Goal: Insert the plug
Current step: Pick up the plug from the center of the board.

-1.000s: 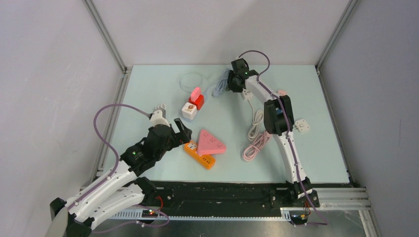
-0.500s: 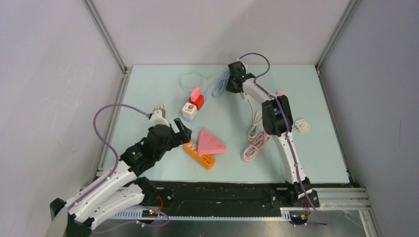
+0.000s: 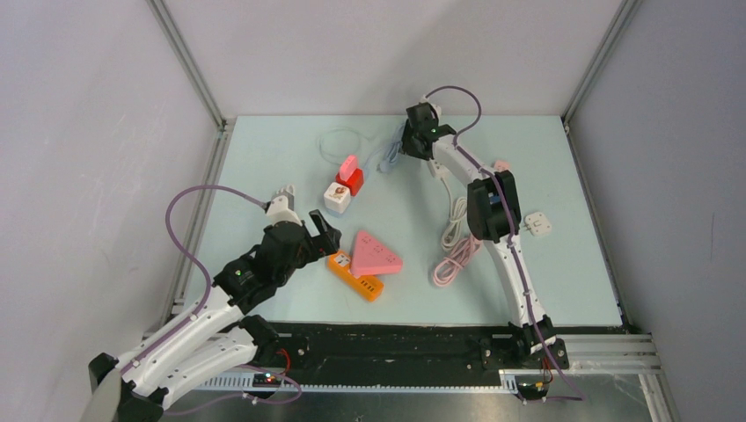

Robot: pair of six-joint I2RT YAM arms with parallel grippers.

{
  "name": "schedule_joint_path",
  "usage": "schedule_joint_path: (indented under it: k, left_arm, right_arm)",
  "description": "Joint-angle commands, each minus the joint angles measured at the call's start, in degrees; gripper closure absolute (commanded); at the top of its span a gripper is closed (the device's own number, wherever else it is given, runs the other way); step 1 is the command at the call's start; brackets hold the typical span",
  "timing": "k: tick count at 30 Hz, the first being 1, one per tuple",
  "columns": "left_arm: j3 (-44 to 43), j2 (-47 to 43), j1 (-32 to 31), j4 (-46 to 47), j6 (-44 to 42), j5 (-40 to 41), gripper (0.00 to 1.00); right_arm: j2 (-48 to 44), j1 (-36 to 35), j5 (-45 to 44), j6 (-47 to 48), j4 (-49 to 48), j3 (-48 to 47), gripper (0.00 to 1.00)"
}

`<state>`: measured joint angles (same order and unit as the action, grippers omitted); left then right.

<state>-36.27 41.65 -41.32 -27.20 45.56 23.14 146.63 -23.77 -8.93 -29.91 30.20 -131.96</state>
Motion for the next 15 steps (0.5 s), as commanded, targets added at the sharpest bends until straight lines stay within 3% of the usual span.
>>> schedule_joint_path:
  k: [1,4,7,11,15]
  left_arm:
    - [-0.13,-0.09,0.54,1.30,0.14,0.42,0.00]
    - [-0.24,-0.22,0.60,1.33,0.13,0.40,0.00]
    - [-0.20,-0.21,0.61,1.28,0.19,0.34,0.00]
    - [-0.11,-0.25,0.54,1.32,0.36,0.16,0.00]
    - [-0.02,-0.28,0.54,1.27,0.41,0.25,0.00]
  right_arm:
    - [2.72,0.42,-1.22,1.04,2.50,-7.28,0.60]
    - [2.38,0.48,-1.23,0.92,2.37,-6.54,0.72]
    - [1.96,0.40,-1.78,1.09,2.35,-5.86,0.71]
    - [1.77,0.26,-2.13,1.61,2.99,-5.69,0.62]
    - [0.84,0.05,-1.55,1.10,3.27,-4.14,0.68]
